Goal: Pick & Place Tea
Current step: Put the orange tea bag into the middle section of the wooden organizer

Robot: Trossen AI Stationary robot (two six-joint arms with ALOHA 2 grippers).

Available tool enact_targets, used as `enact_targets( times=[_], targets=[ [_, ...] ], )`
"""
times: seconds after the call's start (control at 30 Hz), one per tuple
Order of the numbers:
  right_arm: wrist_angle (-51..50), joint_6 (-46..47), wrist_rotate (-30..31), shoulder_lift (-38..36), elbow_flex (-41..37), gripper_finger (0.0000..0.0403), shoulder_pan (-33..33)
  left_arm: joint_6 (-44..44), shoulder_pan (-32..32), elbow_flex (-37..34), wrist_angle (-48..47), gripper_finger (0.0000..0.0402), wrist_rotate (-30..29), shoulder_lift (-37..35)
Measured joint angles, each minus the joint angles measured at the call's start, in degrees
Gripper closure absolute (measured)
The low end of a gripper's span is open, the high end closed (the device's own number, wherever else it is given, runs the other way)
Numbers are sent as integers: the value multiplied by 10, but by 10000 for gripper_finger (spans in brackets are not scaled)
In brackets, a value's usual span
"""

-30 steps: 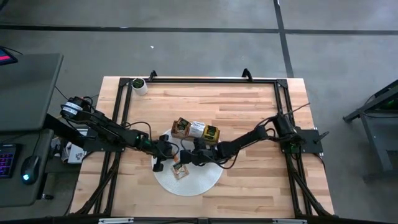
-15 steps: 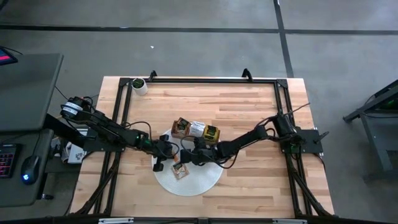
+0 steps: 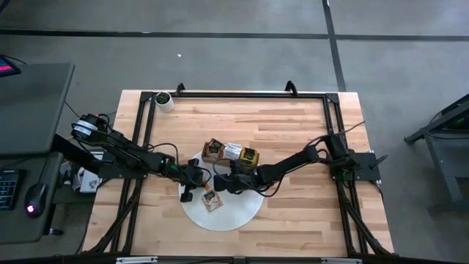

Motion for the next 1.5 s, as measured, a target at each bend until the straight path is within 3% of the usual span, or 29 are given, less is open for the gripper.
enact_targets(
  times=[0.23, 0.4, 0.87, 1.5],
  targets=[
    [-8, -45, -11, -23, 0, 353, 0, 0, 0, 0, 2, 402, 0, 0],
    [-22, -46, -16, -22, 0, 362, 2, 0, 0, 0, 2, 402, 0, 0],
    [-30, -57, -32, -20, 0, 255, -9, 0, 0, 0, 2, 402, 0, 0],
    [-26, -57, -57, -20, 0, 246, -19, 1, 0, 0, 2, 402, -1, 0]
  ],
)
